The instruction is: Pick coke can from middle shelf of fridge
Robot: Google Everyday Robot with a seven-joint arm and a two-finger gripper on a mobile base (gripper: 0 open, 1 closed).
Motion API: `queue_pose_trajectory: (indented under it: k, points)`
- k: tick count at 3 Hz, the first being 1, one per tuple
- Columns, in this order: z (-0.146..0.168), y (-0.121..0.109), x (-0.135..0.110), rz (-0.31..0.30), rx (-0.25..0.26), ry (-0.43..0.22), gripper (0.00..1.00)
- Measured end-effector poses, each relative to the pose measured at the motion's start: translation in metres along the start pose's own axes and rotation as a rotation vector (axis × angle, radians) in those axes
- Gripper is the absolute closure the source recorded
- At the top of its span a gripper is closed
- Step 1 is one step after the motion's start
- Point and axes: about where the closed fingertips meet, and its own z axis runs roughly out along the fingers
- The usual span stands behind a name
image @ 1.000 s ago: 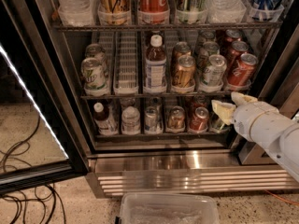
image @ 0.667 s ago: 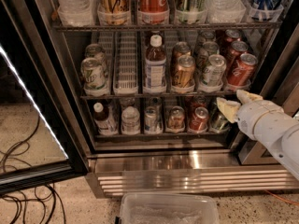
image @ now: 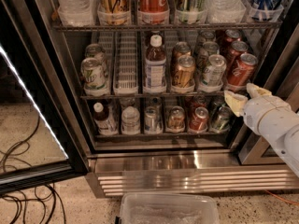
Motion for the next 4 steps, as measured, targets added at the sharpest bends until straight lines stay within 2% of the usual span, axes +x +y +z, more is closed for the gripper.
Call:
queue_pose_trajectory:
  k: [1,2,4]
  points:
    - [0.0,0.0,0.0,0.001,0.001,-0.001,0.27]
    - [0.0,0.0,0.0,0.001,0.001,-0.001,0.19]
    - [0.015,-0.002,-0.003,-0.006,0.008,-0.029,0.19]
